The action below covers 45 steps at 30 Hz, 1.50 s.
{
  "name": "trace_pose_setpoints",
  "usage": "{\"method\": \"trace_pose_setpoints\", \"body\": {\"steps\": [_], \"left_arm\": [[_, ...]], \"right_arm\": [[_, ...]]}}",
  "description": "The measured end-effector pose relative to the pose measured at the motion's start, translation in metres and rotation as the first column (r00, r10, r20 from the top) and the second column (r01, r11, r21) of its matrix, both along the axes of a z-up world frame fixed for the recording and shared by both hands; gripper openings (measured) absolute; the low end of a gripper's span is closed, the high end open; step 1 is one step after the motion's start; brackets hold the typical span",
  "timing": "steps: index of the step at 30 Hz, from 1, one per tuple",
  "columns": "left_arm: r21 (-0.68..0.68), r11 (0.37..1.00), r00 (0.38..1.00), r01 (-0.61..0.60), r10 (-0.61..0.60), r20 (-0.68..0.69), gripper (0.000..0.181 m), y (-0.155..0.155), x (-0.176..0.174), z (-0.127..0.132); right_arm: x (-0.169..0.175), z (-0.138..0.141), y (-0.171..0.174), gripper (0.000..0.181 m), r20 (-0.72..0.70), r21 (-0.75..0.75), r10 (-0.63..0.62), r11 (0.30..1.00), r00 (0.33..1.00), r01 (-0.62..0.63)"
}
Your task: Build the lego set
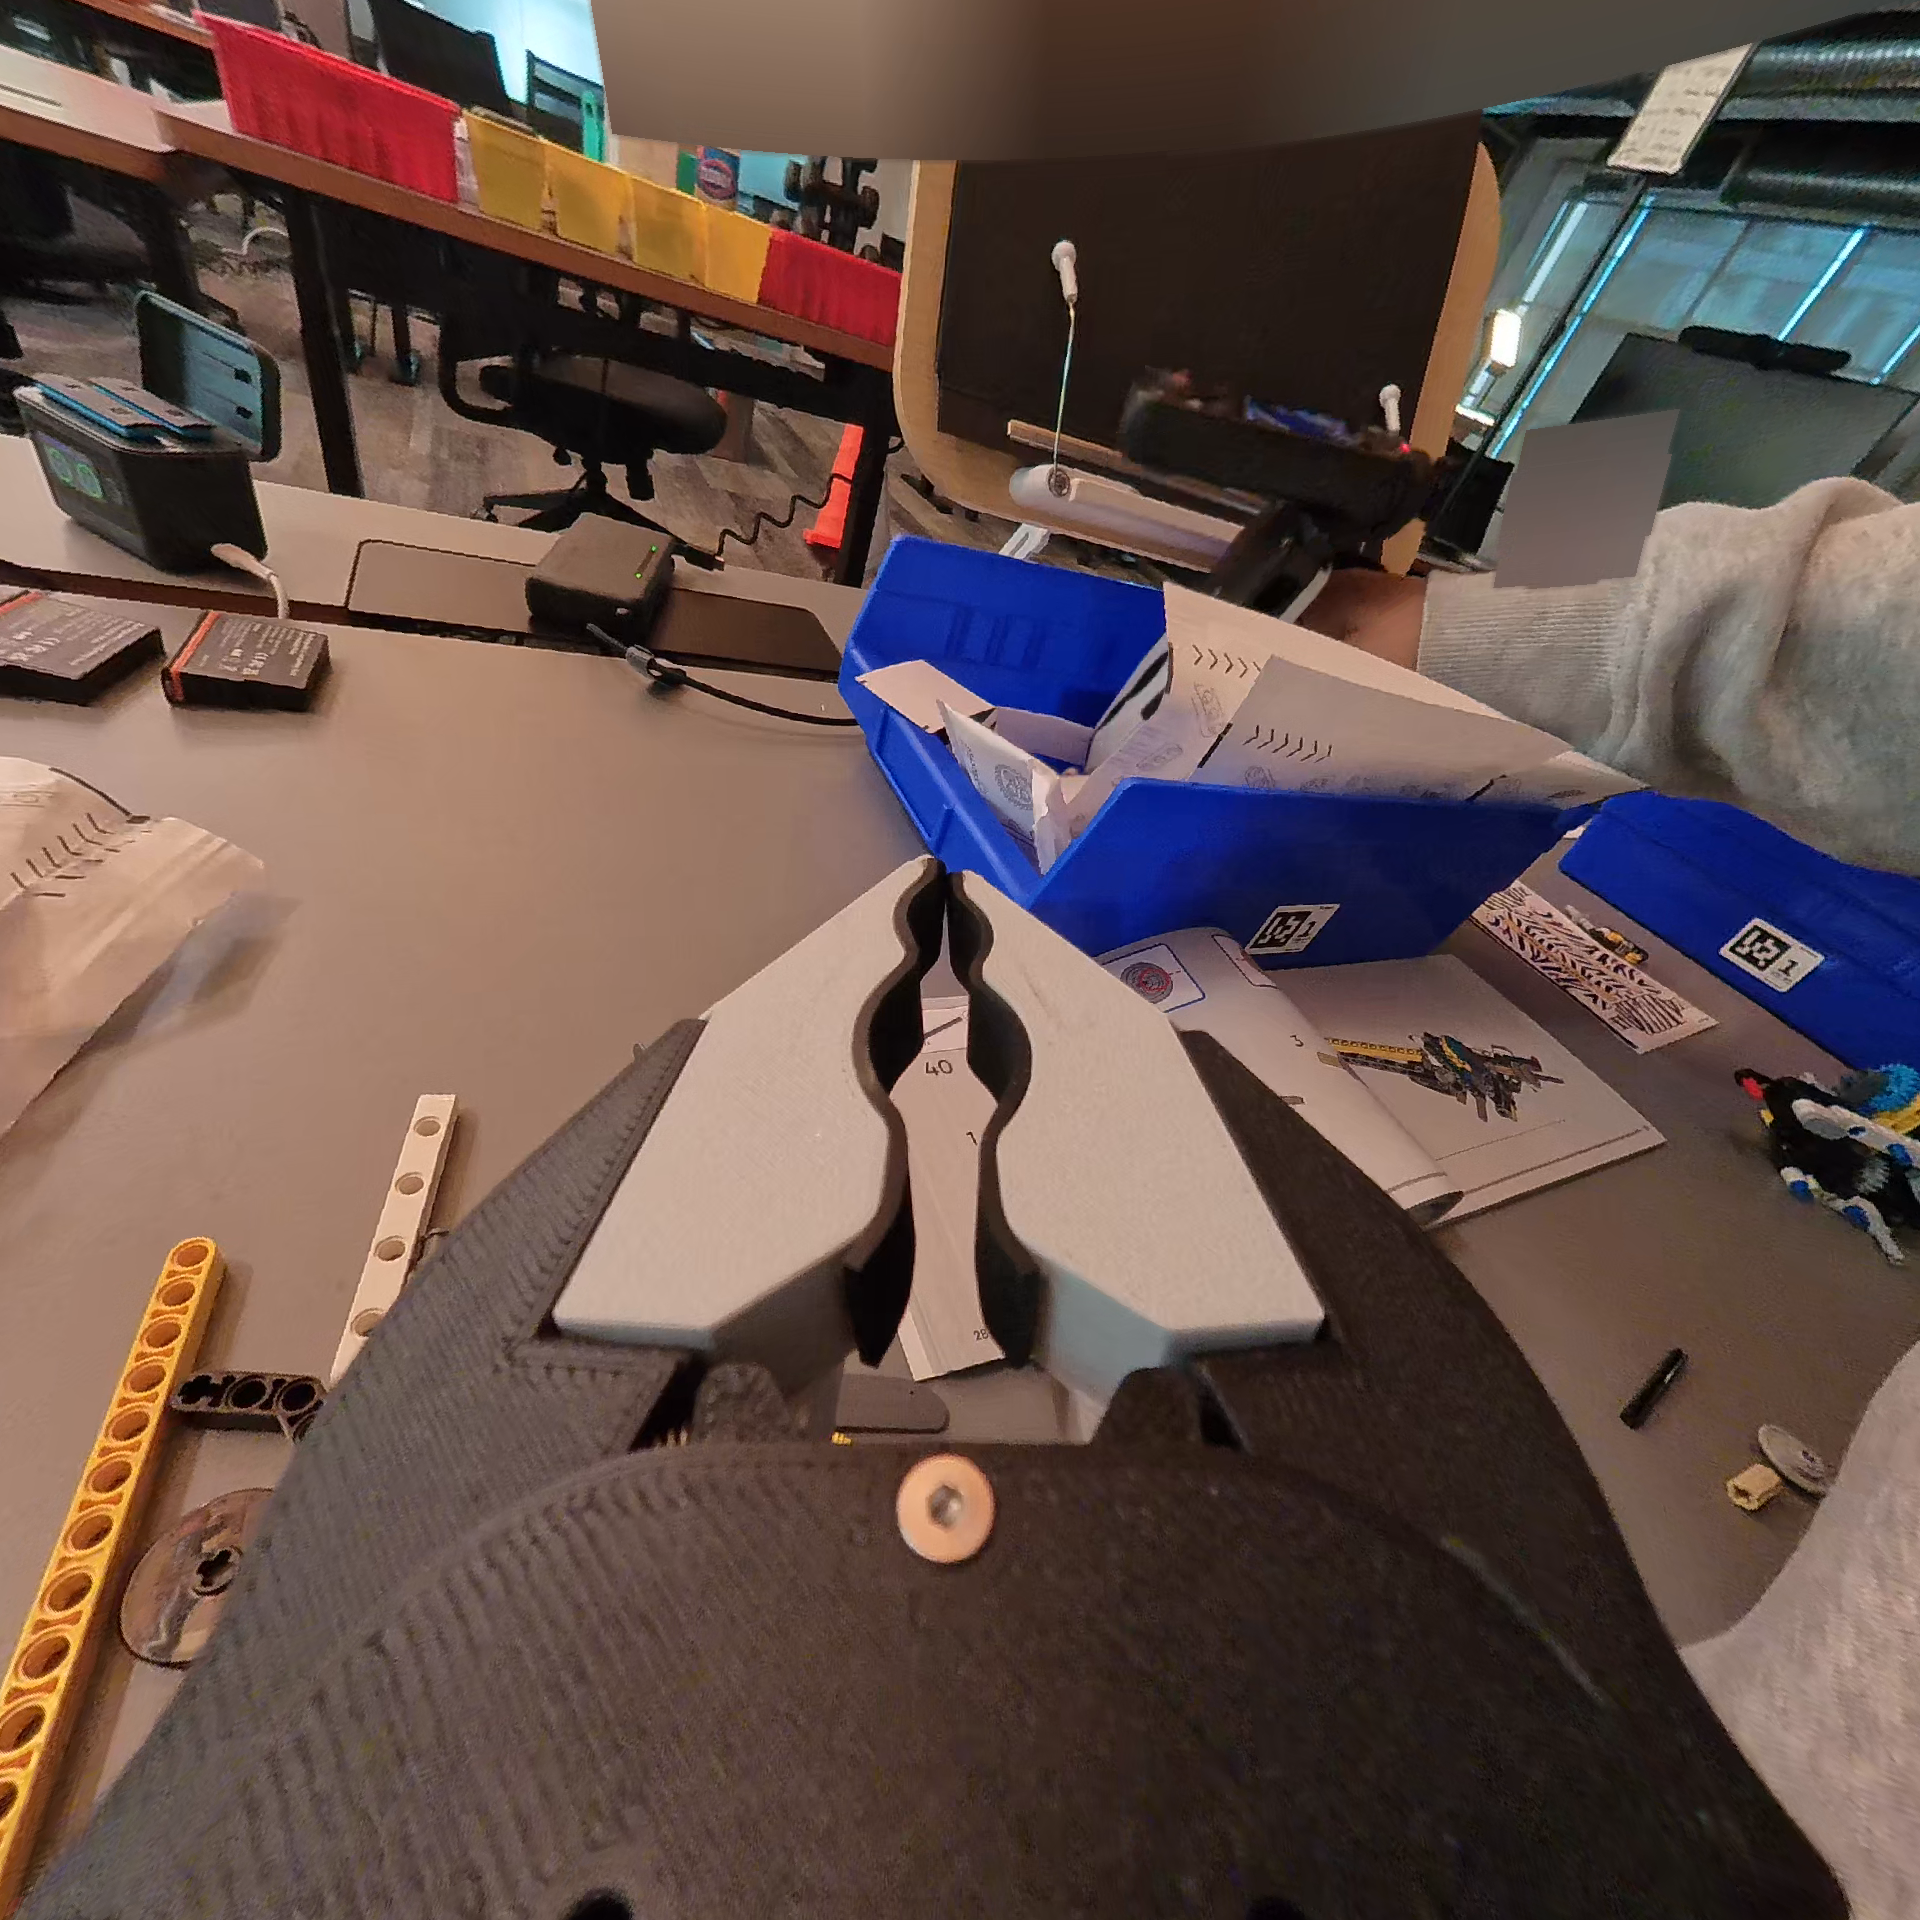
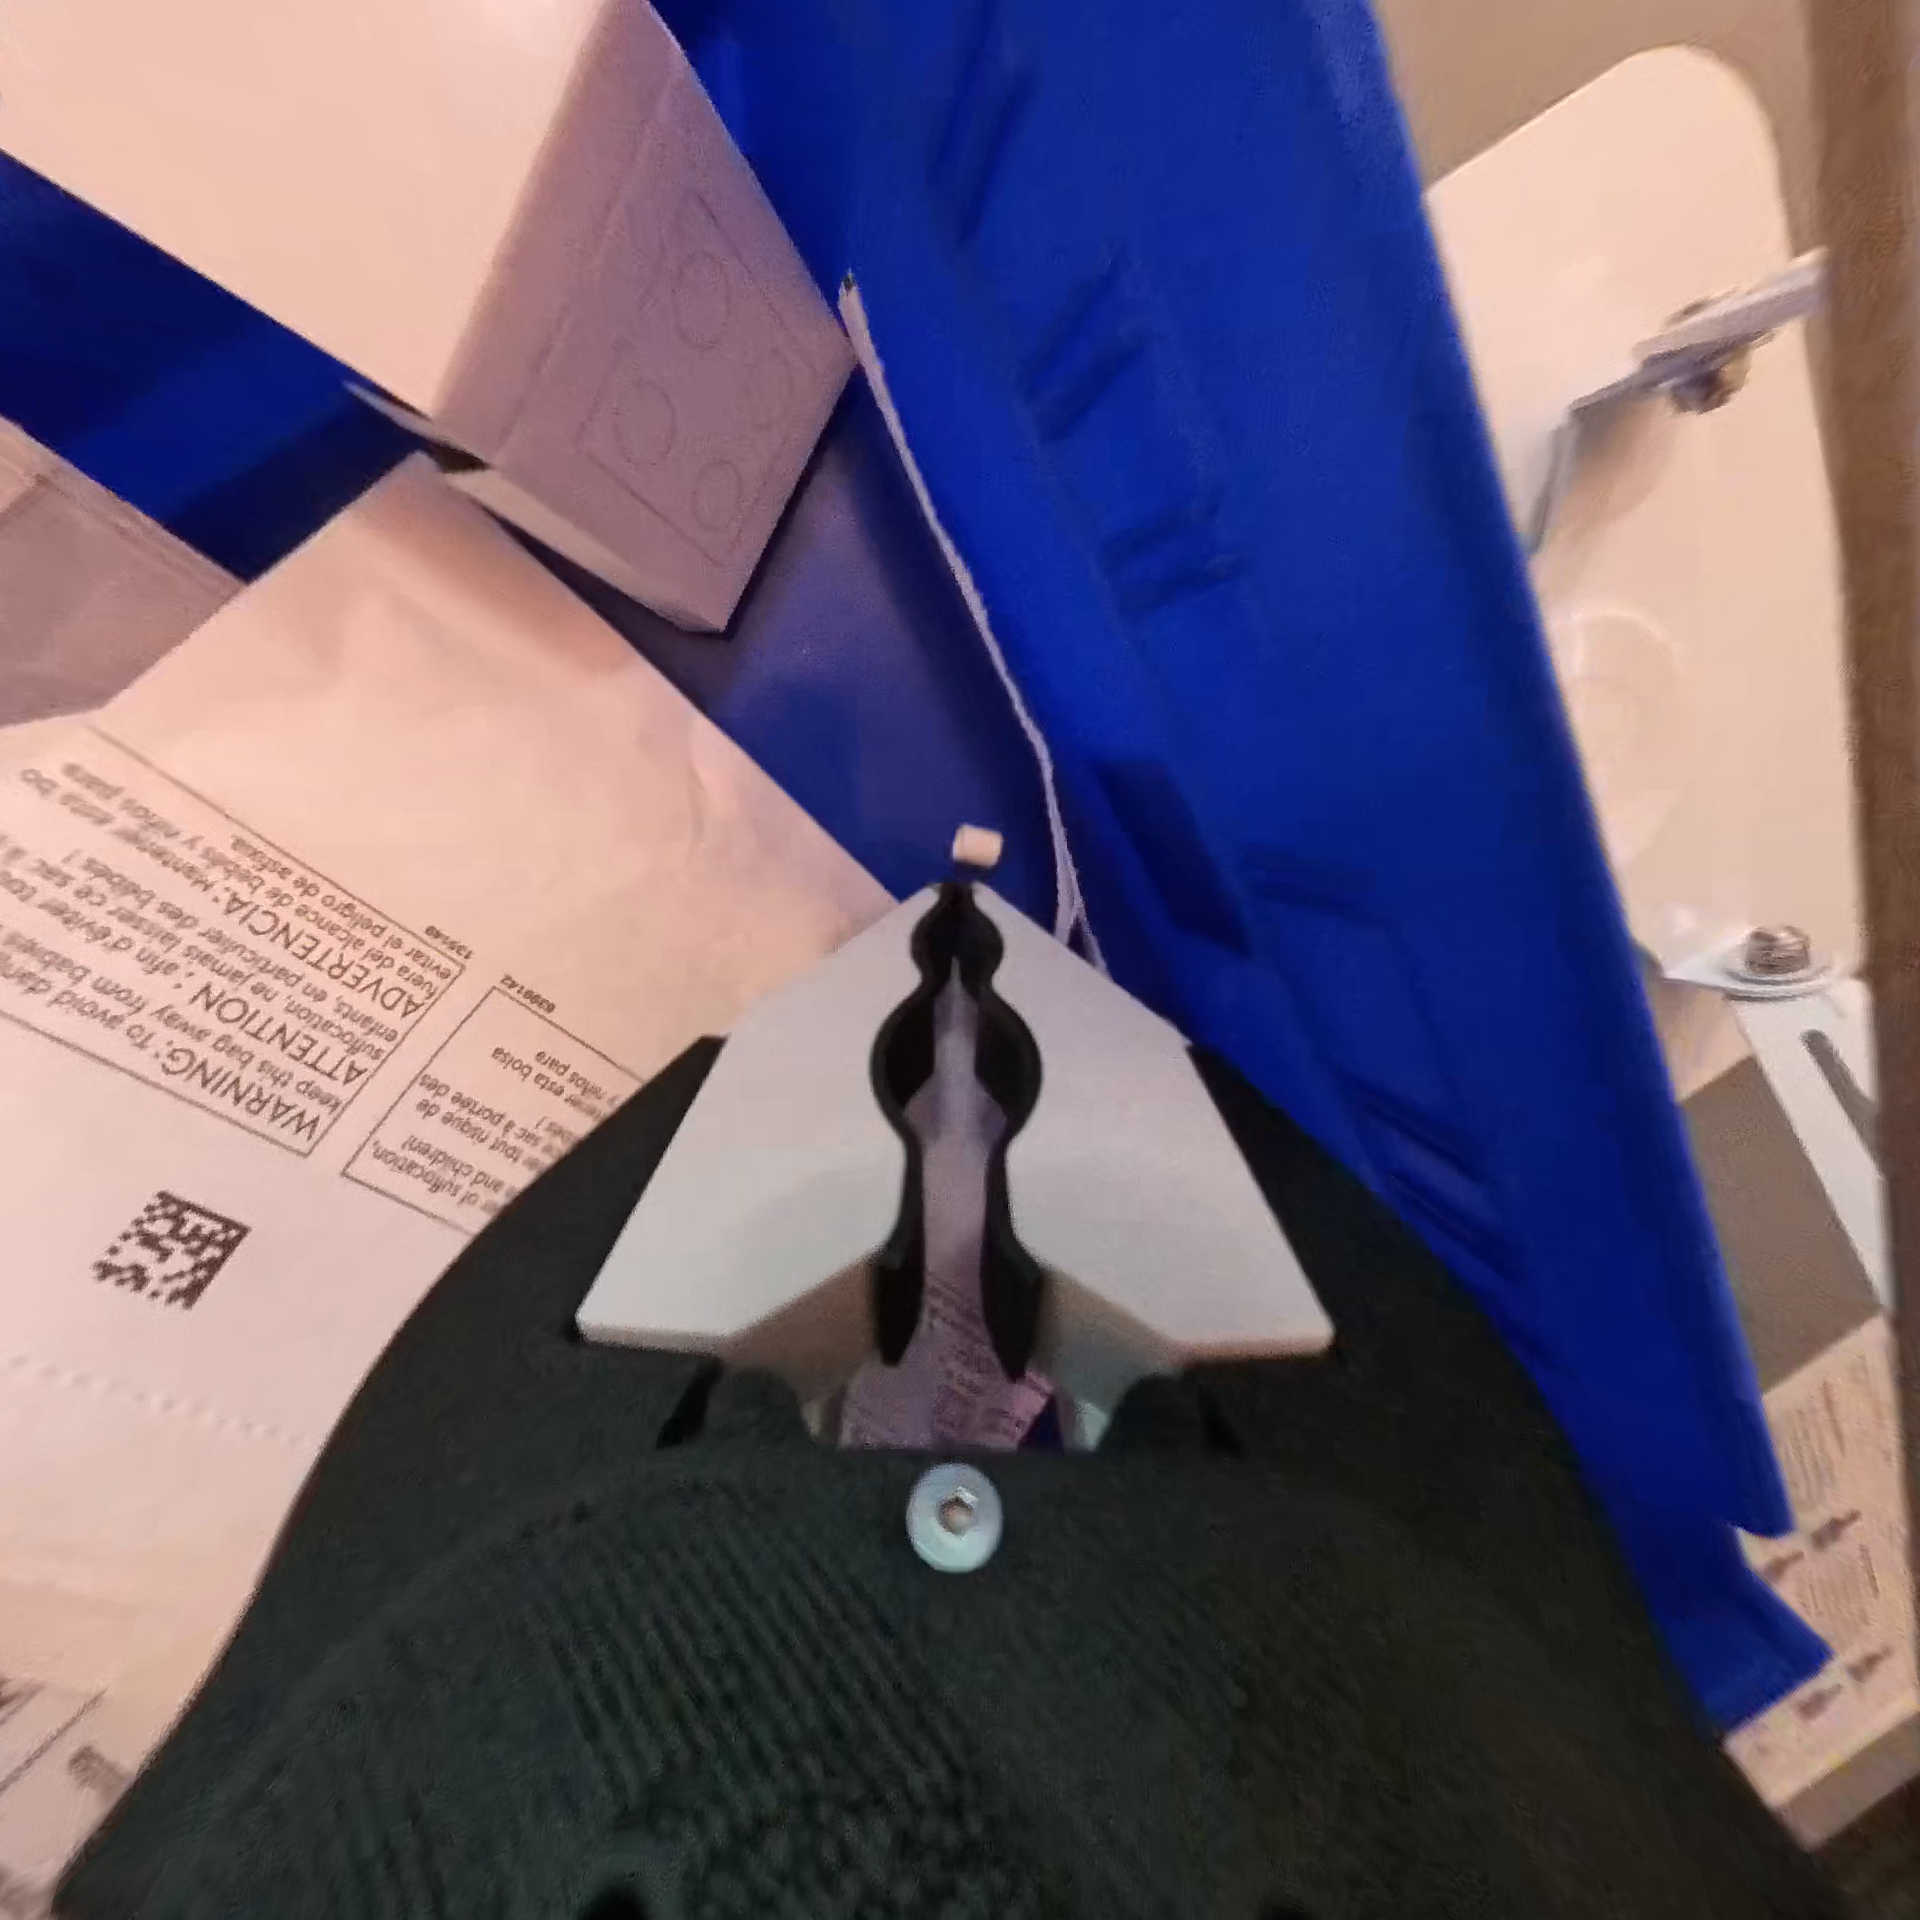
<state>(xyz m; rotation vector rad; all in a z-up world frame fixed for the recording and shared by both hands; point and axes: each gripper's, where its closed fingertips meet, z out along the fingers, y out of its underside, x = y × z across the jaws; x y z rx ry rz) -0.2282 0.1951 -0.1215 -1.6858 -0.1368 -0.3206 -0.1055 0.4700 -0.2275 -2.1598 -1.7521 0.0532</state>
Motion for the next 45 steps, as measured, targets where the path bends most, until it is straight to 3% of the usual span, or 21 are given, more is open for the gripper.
{"method": "trace_pose_setpoints", "body": {"steps": [1,6,13,20,24,28,34,40,45], "left_arm": [[0.002,1.0,1.0,-0.001,0.001,0.003,0.0,0.0,0.0,0.0],[0.009,1.0,1.0,0.004,-0.004,0.029,0.0,0.0,0.001,0.002],[0.016,1.0,1.0,-0.002,0.002,0.017,0.0,-0.001,0.001,0.004],[0.011,1.0,1.0,-0.001,0.0,0.029,0.0,0.001,0.0,0.001],[0.015,1.0,1.0,-0.003,0.003,0.022,0.0,0.0,-0.001,0.003],[0.013,1.0,1.0,-0.001,0.001,0.015,0.0,0.001,0.001,0.002],[0.003,1.0,1.0,0.015,-0.015,-0.012,0.0,0.004,0.009,0.0],[0.006,1.0,1.0,0.019,-0.018,-0.02,0.0,0.003,0.009,0.0],[0.012,1.0,1.0,0.015,-0.015,-0.004,0.0,0.002,0.006,0.002]], "right_arm": [[-0.002,0.006,0.0,0.0,-0.016,0.01,0.008,1.0,1.0,-0.008],[-0.005,0.029,-0.004,0.009,-0.034,0.044,0.027,0.999,0.999,-0.025],[-0.029,0.015,-0.018,0.029,-0.114,-0.044,0.02,0.999,0.993,-0.025],[-0.054,0.019,-0.019,0.02,-0.123,0.066,0.185,0.982,0.975,-0.178],[-0.063,0.018,-0.01,0.02,-0.042,0.155,0.314,0.94,0.948,-0.305],[-0.068,0.009,-0.011,0.022,0.071,0.168,0.46,0.869,0.885,-0.466],[-0.064,-0.003,-0.011,0.026,0.275,0.074,0.62,0.749,0.735,-0.659],[-0.067,-0.007,-0.016,0.024,0.372,-0.069,0.677,0.703,0.635,-0.708],[-0.068,-0.01,-0.017,0.022,0.44,-0.095,0.694,0.667,0.57,-0.739]]}}
